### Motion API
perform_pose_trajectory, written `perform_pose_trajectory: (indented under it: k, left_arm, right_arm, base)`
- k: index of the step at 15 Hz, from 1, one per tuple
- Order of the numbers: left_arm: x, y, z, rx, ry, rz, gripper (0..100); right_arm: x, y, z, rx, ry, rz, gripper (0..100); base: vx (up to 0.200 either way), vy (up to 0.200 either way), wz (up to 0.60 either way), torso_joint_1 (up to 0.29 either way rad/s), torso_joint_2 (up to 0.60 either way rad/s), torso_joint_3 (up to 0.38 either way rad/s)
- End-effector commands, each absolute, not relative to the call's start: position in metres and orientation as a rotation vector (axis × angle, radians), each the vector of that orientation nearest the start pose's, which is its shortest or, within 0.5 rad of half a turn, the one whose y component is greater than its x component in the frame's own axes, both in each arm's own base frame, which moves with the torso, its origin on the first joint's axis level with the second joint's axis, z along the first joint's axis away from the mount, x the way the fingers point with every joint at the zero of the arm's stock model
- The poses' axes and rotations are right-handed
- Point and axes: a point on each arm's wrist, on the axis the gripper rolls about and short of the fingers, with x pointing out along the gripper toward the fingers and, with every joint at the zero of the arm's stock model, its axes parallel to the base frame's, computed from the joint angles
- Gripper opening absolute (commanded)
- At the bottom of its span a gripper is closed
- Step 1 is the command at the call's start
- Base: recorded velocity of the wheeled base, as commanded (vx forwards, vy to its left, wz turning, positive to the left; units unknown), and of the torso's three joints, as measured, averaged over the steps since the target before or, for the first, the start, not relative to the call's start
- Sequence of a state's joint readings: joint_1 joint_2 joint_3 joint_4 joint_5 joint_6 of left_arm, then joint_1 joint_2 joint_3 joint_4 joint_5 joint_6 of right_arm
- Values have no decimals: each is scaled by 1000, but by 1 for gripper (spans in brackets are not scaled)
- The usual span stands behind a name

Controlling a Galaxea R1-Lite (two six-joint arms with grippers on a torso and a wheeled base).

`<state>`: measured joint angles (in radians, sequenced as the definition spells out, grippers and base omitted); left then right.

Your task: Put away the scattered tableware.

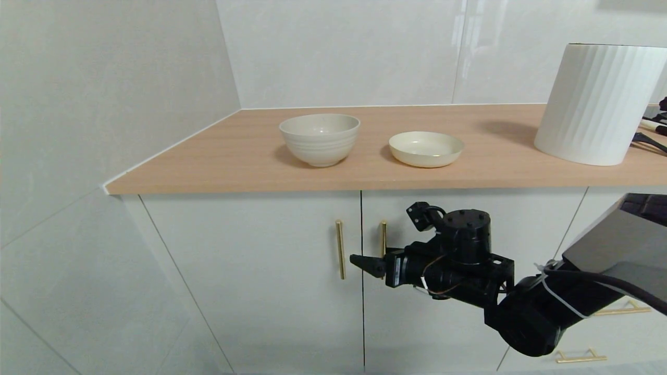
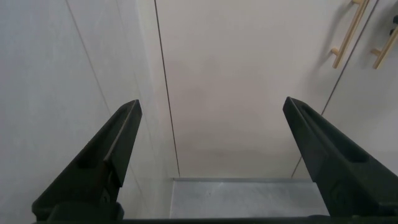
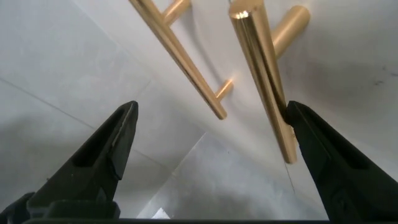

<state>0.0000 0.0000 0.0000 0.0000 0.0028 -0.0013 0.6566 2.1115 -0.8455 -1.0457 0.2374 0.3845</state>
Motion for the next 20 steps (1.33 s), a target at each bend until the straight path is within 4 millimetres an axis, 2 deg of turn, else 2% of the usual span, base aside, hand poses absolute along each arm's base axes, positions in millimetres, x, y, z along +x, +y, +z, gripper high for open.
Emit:
perform_pose_trajectory:
  k: [1,6,10,20]
  left_arm:
    - [-23,0,75,-2,0,3,100]
    - [-23,0,75,-2,0,3,100]
    - [-23,0,75,-2,0,5,100]
    - [-23,0,75,29,0,-3,100]
  right_arm:
    - [295,235,91,313,392,857,100]
    - [285,235,86,314,426,926,100]
    - [269,236,81,313,414,994,100]
    - [239,218,69,306,454,1097,100]
  base:
    - [0,0,0,0,0,0]
    - [0,0,0,0,0,0]
    - [0,0,0,0,0,0]
    - [0,0,0,0,0,0]
